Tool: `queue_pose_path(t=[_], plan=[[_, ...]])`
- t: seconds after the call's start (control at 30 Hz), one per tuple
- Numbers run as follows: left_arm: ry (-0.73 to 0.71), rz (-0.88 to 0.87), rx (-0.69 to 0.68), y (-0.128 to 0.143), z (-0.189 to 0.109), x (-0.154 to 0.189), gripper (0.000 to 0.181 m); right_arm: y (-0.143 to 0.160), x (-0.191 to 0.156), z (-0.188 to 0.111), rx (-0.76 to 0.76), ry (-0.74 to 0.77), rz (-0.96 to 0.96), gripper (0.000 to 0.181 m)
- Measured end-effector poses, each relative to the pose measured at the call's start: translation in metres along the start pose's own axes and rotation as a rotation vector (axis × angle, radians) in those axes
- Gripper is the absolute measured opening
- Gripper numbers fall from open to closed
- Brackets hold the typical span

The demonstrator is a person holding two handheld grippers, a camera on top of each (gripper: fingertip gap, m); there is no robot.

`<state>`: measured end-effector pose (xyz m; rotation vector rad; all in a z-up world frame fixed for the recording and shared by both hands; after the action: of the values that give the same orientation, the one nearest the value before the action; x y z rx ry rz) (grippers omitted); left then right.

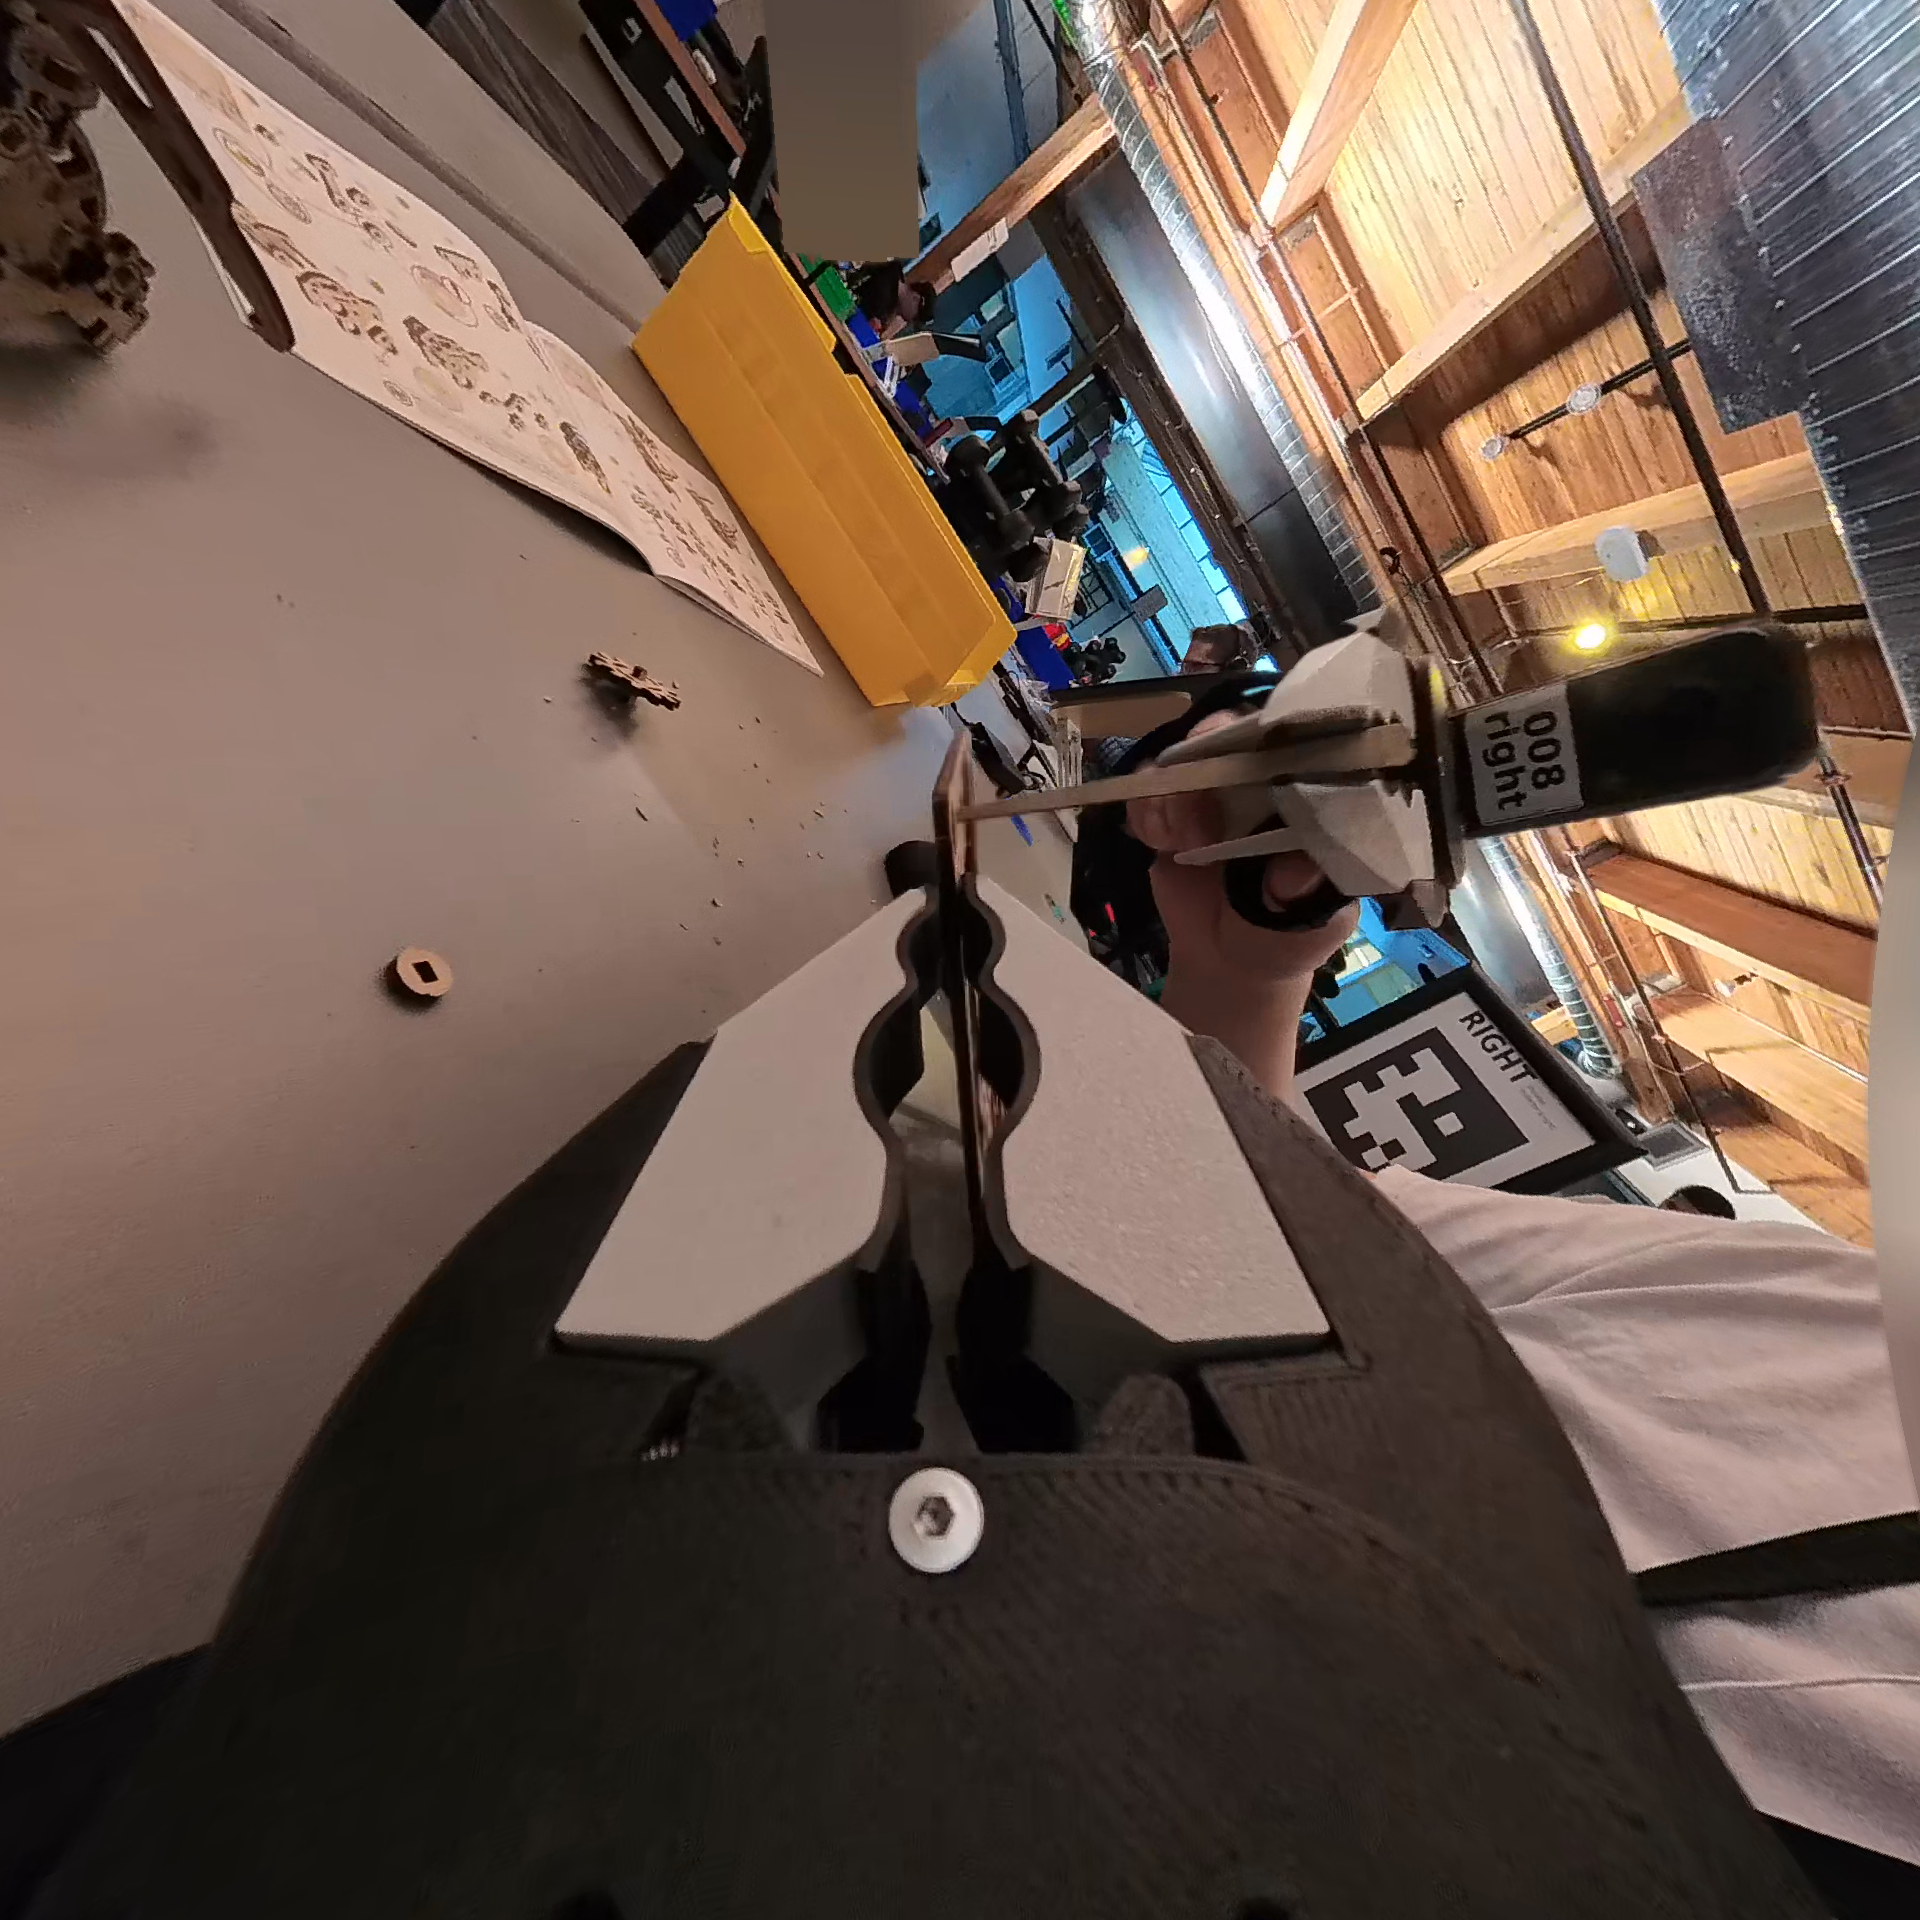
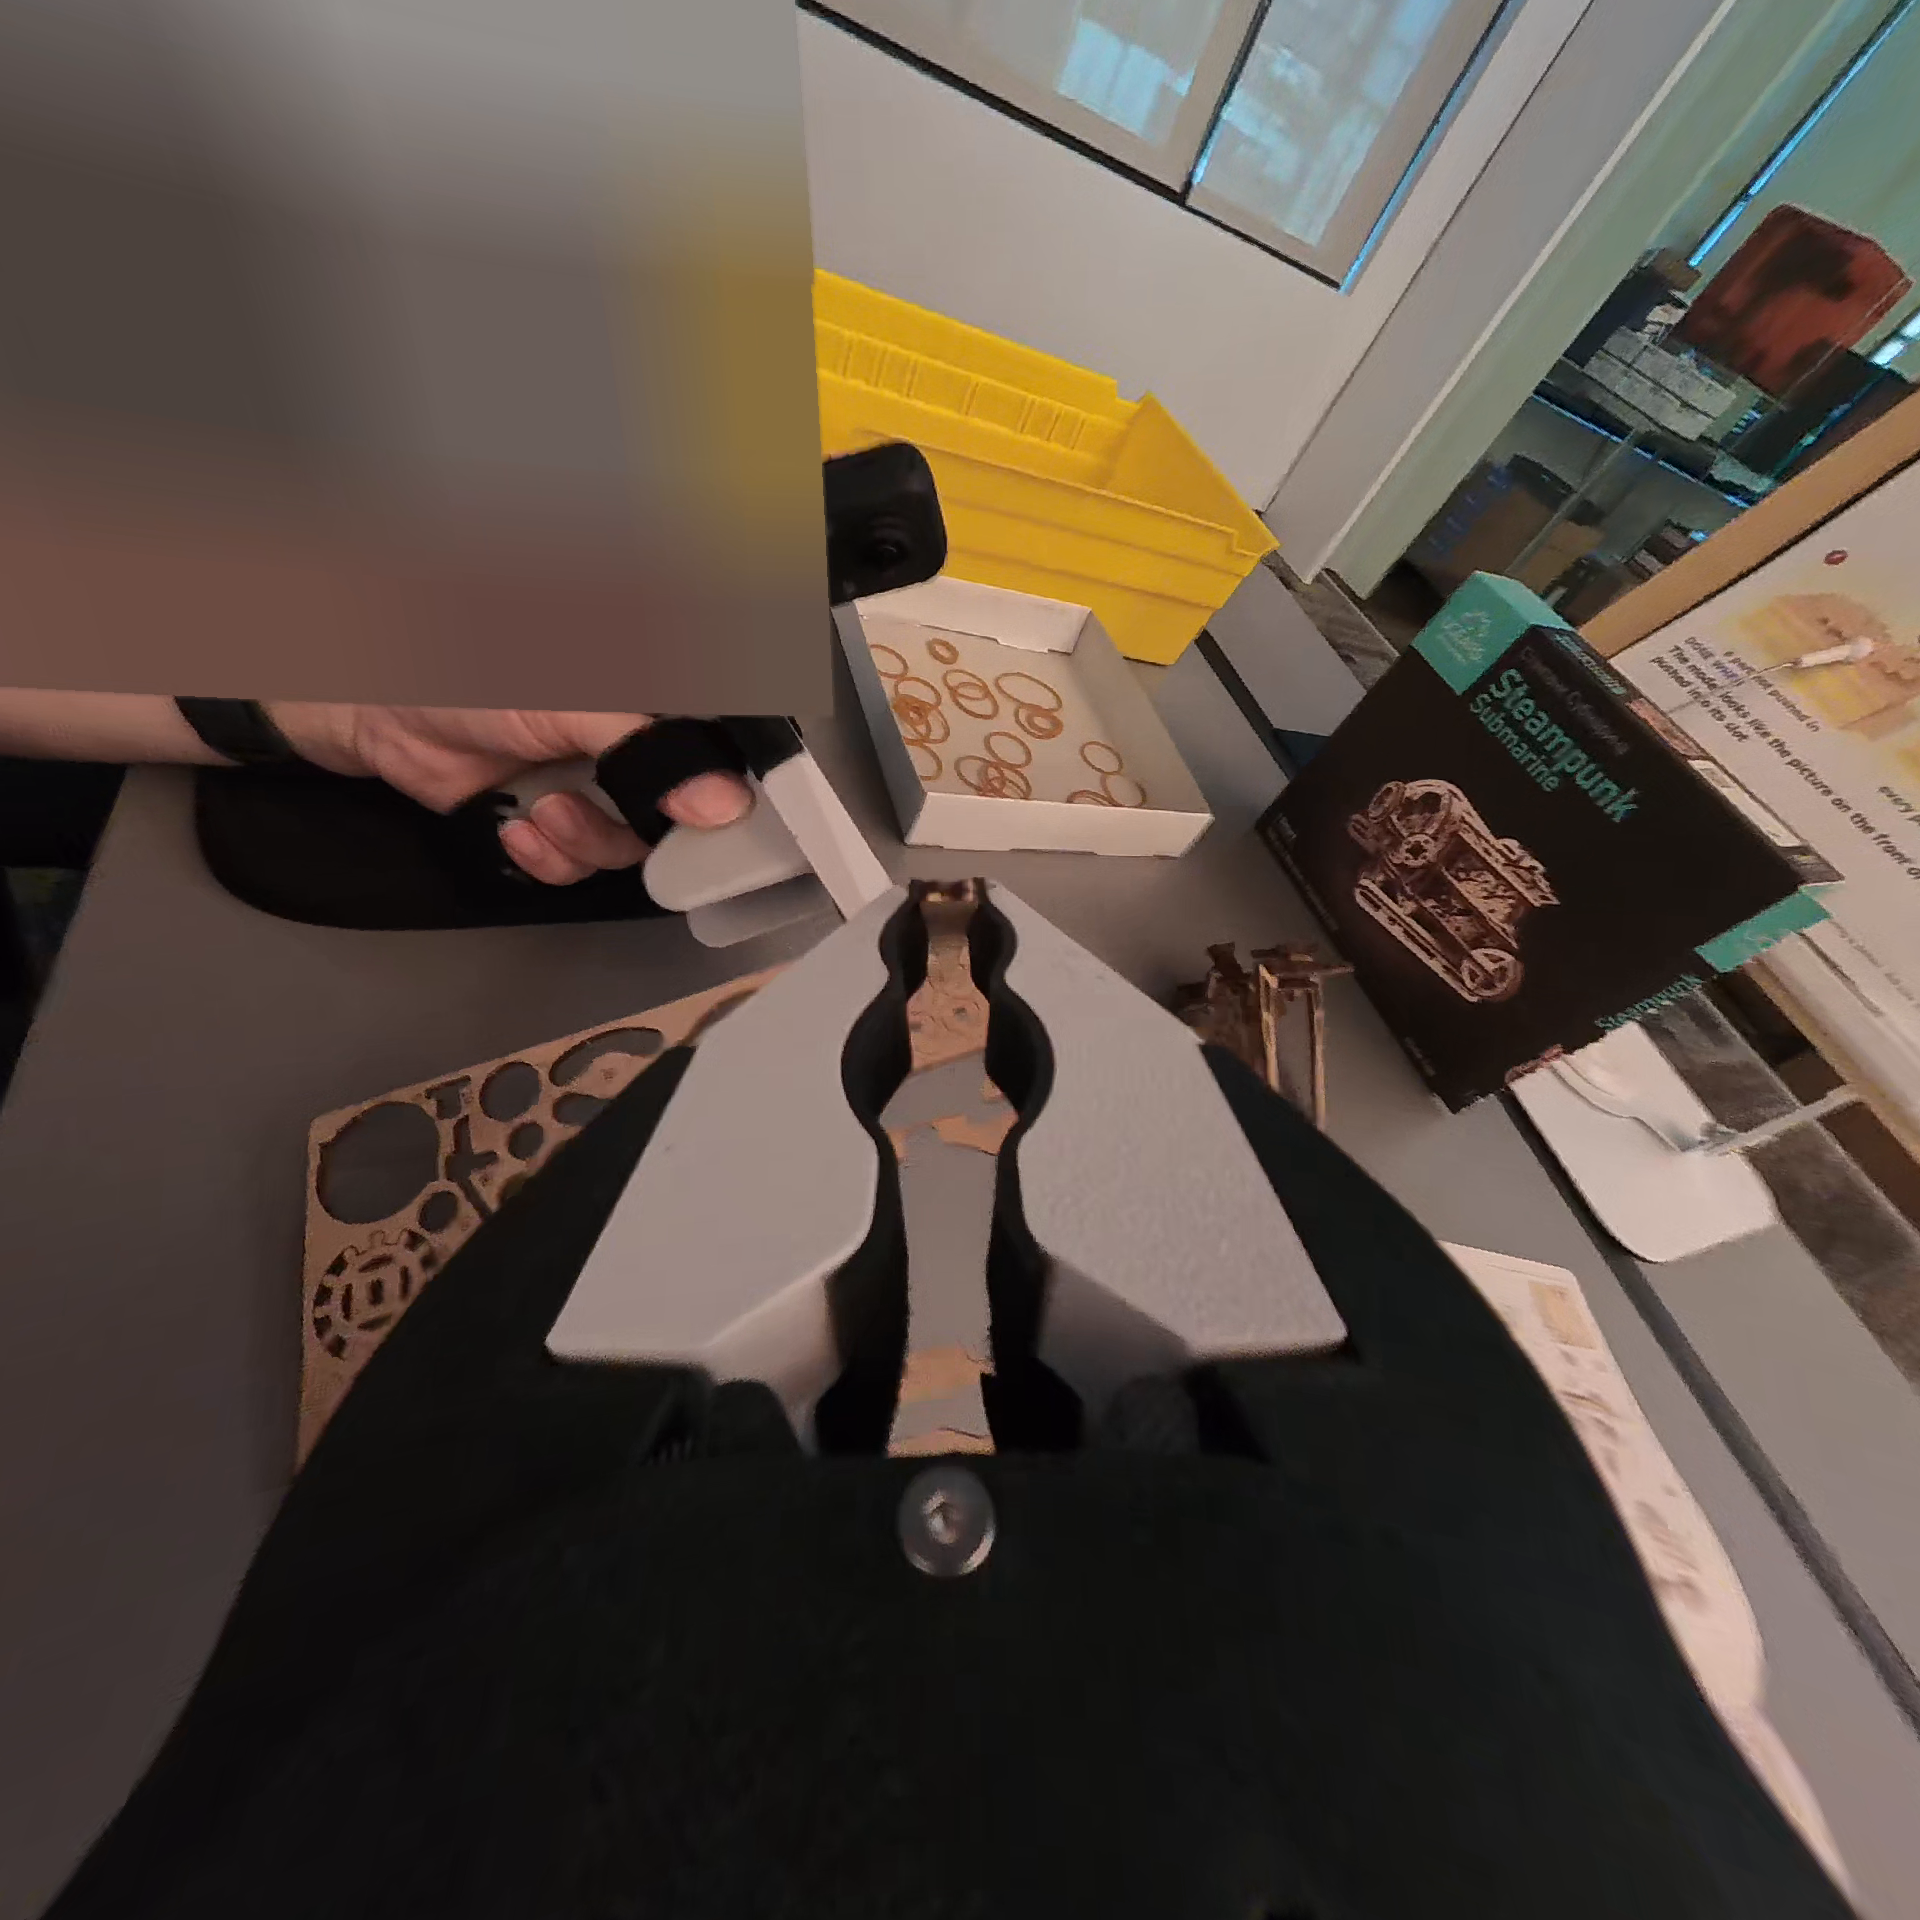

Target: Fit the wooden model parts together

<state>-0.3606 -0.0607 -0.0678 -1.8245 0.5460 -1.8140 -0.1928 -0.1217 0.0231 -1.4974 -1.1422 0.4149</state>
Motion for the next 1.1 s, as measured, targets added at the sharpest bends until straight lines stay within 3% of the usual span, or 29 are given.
queue_pose_path(t=[0.2,0.43,0.63,0.77,0.93,1.03,1.1], plan=[[-0.008,0.021,-0.021,0.001,0.001,0.001,0.0,-0.002,-0.002,0.008,-0.115,-0.056,-0.104,0.006],[-0.008,0.08,-0.022,0.002,0.002,0.006,0.001,-0.026,0.003,0.027,-0.333,-0.152,-0.166,0.007],[0.012,0.084,-0.019,0.002,0.002,0.008,0.0,-0.021,-0.003,0.025,-0.181,-0.115,-0.128,0.007],[0.048,0.039,0.041,-0.002,-0.004,0.006,0.0,0.0,0.0,0.007,-0.012,-0.037,-0.051,0.007],[0.014,0.094,0.007,0.0,-0.001,0.009,0.0,0.028,-0.006,-0.004,0.176,0.021,0.051,0.007],[0.004,0.107,-0.005,0.001,0.0,0.009,0.0,0.028,-0.011,-0.004,0.183,0.051,0.041,0.006],[-0.017,0.125,-0.008,0.001,0.0,0.01,0.0,0.018,-0.014,0.001,0.097,0.06,-0.034,0.006]])
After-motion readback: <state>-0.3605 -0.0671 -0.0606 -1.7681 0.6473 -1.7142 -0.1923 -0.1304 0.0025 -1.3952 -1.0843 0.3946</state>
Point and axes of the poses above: each gripper's, where its closed fingertips meet, z out along the fingers, y out of its underside, x = y × z across the jaws, the point moved 9 cm from there along -z, back along the fingers, and after that the axes turned 2 degrees about z, right-handed, at the moved point
